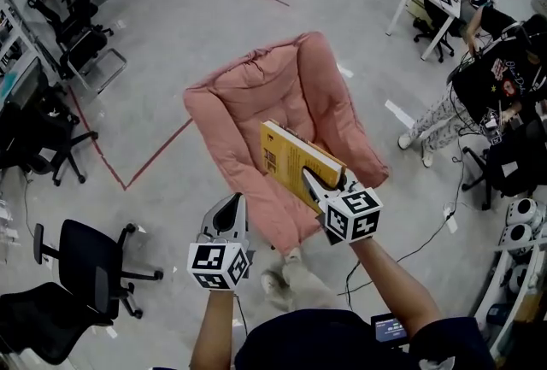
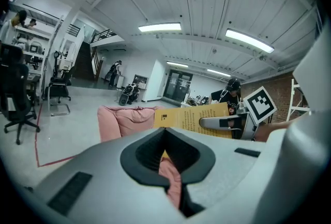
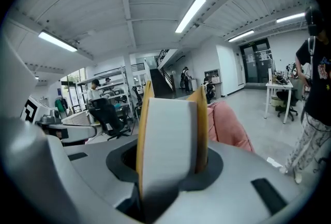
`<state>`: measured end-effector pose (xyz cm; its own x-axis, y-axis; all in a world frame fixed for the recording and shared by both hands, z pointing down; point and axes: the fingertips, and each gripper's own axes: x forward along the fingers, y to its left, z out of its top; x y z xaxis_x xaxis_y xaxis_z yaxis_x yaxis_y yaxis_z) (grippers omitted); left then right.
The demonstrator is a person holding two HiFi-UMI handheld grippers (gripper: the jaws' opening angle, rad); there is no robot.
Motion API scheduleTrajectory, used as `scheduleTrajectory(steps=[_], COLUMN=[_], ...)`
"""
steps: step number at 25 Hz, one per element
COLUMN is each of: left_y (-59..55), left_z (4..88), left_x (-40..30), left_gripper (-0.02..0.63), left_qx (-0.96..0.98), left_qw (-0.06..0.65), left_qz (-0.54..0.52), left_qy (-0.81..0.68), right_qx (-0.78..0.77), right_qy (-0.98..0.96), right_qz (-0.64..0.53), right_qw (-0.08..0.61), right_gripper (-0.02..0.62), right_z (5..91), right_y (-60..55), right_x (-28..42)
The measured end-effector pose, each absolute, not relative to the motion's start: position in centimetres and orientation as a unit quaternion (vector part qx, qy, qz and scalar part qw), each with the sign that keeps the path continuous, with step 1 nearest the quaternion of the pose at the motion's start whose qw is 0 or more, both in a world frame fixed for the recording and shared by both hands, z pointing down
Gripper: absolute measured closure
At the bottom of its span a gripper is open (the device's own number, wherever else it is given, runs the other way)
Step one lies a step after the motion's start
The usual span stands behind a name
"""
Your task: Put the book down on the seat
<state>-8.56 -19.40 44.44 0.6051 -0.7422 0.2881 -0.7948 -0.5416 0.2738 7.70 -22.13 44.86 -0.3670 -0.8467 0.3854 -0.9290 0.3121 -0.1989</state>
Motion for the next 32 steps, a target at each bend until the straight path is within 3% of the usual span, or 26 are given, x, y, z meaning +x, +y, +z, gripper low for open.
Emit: scheduleTrajectory(steps=[12, 32], left_y=[-19.8, -20.5], left_z=[48.9, 54.6], left_x=[-6.3, -4.7], left_gripper=[0.601, 0.601], left_qx=[0.866, 0.845], left_qw=[0.225, 0.261], left_qz=[0.093, 0.131], left_qy=[-0.436, -0.449], right_qx=[0.546, 0.526], right_qy=[-0.789, -0.774], right_qz=[0.225, 0.274], right_qw=[0.17, 0.22], right_gripper=[0.442, 0.442], right_z=[52.1, 61.2], right_y=[-22.7, -23.5], right_x=[8.9, 9.1])
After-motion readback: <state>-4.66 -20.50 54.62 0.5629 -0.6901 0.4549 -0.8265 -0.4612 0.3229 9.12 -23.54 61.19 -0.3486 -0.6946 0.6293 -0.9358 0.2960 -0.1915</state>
